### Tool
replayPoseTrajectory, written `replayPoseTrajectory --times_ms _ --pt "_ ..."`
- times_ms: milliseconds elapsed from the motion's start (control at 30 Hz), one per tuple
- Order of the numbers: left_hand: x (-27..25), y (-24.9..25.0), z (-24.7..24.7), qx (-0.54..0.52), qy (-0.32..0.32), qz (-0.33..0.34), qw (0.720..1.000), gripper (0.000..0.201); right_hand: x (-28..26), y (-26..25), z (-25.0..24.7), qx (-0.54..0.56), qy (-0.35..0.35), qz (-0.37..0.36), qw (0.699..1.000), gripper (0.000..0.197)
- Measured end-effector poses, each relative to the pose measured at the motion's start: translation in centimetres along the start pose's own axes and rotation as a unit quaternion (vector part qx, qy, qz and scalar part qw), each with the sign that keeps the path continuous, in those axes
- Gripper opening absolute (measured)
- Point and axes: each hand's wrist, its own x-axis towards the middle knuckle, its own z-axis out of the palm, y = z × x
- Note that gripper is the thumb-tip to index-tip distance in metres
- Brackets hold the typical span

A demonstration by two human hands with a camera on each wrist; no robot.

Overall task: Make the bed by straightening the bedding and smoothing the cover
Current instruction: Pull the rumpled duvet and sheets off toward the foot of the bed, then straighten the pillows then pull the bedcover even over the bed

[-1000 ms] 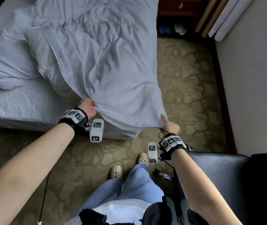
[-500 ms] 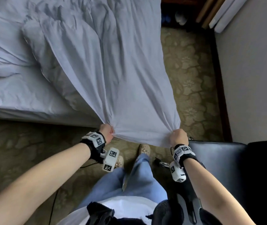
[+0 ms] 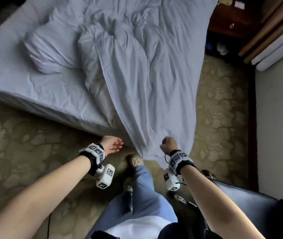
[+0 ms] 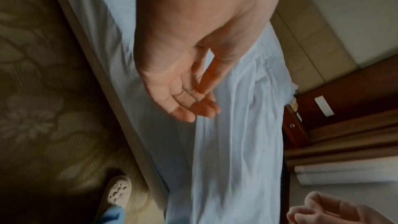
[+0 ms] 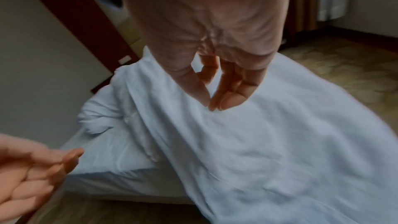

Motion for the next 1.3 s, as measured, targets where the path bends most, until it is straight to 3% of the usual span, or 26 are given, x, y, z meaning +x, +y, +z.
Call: replayPoseTrajectory --times_ms 167,300,400,667,900,1100,1200,1300 --pt "1.8 5.1 -6.4 -0.007 0.103 0.078 0.992 0.029 2.8 -8.7 0.3 -0.030 -0.013 -0.084 0.996 0.033" --pt "3.9 9.8 -10.0 0.029 0.159 0.123 0.979 0.027 5.5 -14.3 1.0 -0.014 -0.040 -0.110 0.993 0.007" --pt "6.3 14.2 -11.9 0.057 0.196 0.145 0.968 0.018 8.7 -18.5 1.4 -0.006 -0.070 -0.128 0.989 0.035" --pt "12.3 23.9 -16.2 0.143 0.225 0.123 0.956 0.022 14.9 -28.0 1.5 0.005 -0.039 -0.164 0.986 0.061" --pt "17.4 29.4 -21.1 0.283 0.262 0.113 0.916 0.052 18.8 -35.2 1.9 -0.024 -0.020 -0.221 0.975 0.087" --pt "21.5 37.6 -27.6 0.341 0.274 0.180 0.881 0.068 23.3 -44.3 1.5 -0.072 0.051 -0.267 0.960 0.097" --pt "24.5 42.4 -31.0 0.409 0.279 0.196 0.847 0.074 25.9 -49.6 1.7 -0.069 0.101 -0.264 0.957 0.102" --pt "28.5 47.5 -34.0 0.469 0.260 0.203 0.819 0.093 28.3 -54.8 2.8 -0.061 0.136 -0.223 0.963 0.109"
